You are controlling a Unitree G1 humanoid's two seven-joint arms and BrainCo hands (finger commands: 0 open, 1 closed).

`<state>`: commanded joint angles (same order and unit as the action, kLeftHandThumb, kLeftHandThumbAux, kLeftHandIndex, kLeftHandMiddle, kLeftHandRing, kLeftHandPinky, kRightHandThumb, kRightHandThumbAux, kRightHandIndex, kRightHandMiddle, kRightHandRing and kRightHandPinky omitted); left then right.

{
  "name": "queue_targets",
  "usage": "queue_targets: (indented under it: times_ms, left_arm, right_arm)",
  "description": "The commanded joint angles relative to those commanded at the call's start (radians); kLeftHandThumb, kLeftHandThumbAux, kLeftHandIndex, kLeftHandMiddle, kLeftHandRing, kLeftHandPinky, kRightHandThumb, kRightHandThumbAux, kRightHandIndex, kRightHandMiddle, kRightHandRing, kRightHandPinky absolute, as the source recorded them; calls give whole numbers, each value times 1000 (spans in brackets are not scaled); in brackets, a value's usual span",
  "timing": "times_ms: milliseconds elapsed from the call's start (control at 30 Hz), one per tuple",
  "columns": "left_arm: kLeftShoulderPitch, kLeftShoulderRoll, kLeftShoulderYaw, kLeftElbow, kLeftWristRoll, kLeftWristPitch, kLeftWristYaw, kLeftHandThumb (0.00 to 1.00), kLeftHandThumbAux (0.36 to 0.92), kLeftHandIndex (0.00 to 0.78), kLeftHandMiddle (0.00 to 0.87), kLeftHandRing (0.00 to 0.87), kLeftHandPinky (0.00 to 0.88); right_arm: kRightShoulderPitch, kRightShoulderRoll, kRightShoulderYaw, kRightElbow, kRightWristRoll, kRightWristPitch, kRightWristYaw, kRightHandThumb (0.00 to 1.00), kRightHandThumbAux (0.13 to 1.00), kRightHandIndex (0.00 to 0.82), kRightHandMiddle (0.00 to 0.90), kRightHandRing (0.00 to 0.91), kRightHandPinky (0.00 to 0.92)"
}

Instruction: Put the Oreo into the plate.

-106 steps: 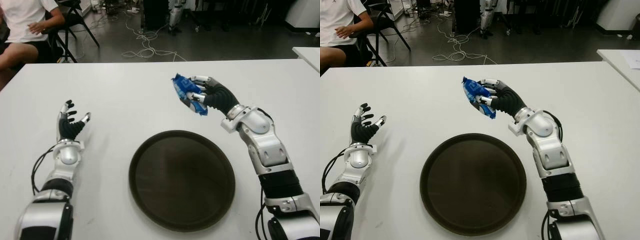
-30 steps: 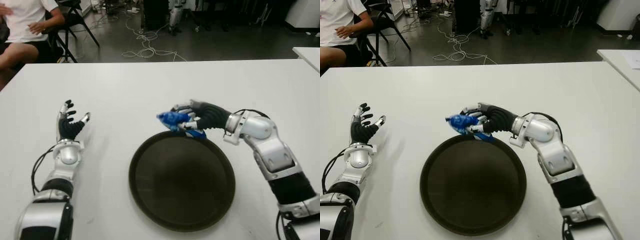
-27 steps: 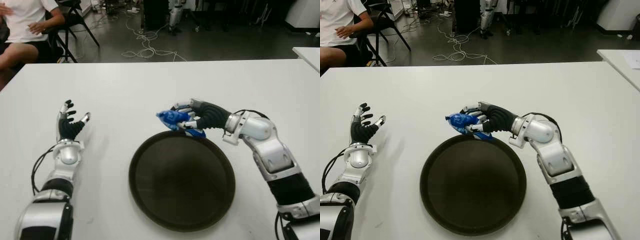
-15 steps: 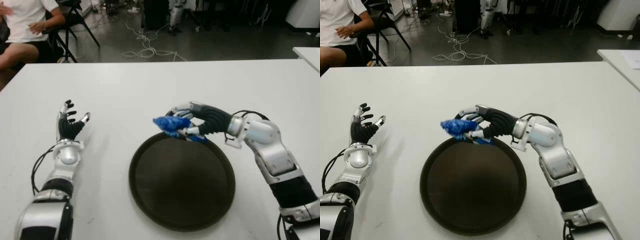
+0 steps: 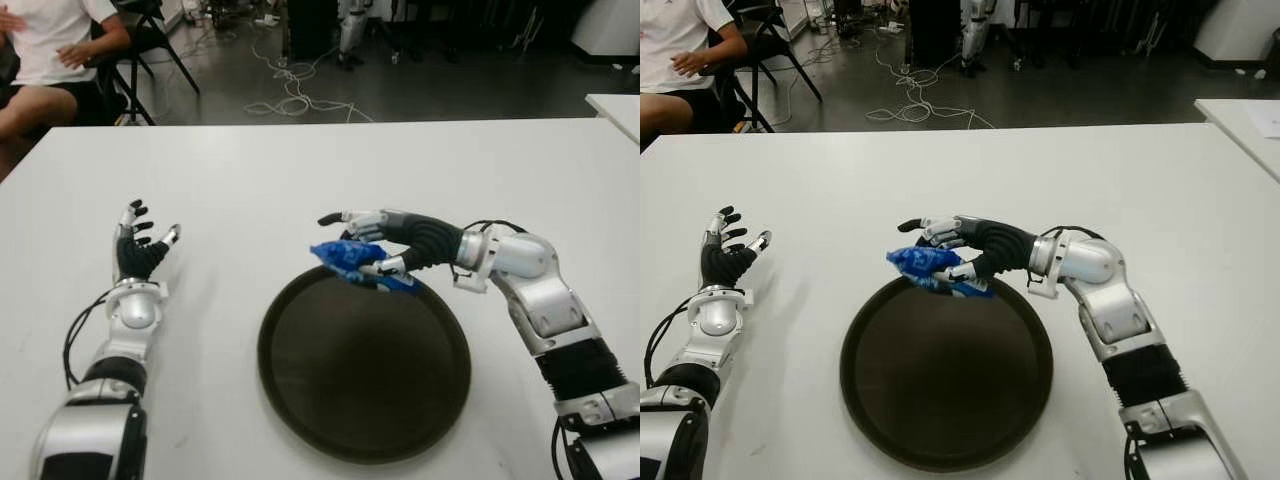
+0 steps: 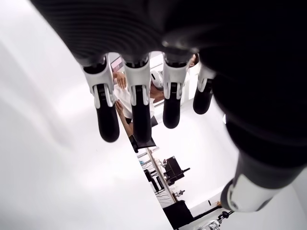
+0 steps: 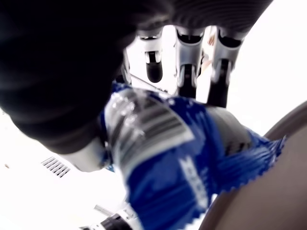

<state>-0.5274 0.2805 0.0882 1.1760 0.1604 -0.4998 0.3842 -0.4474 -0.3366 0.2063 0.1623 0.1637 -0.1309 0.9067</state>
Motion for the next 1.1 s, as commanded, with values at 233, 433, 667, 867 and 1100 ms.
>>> queue_targets:
  times_ms: [233, 433, 667, 867, 1100]
  left_arm:
    - [-2, 1, -3, 0, 5, 5, 6, 216, 689, 97, 168, 193, 223]
    - [-2, 3, -8, 0, 14, 7, 12, 215, 682, 98, 171, 197, 225]
    - [0, 8, -23, -3, 35, 7, 31, 202, 684, 95, 173, 204, 248]
    - [-1, 9, -24, -1, 34, 9, 28, 212, 680, 96, 174, 209, 252]
    - [-1, 10, -20, 2, 24, 8, 13, 215, 680, 98, 177, 214, 258]
  right_arm:
    - [25, -2, -9, -49, -13, 29, -42, 0, 708, 104, 108, 82, 83]
    - [-19, -1, 6, 19, -26, 8, -26, 0, 692, 111, 115, 89, 79]
    - [-19, -5, 14, 44, -56, -10, -35, 0, 692, 102, 103, 74, 67]
    - [-17, -3, 8, 42, -37, 0, -27, 0, 699, 99, 103, 73, 71]
    - [-30, 2, 12, 79, -43, -34, -20, 0, 691, 96, 98, 75, 75]
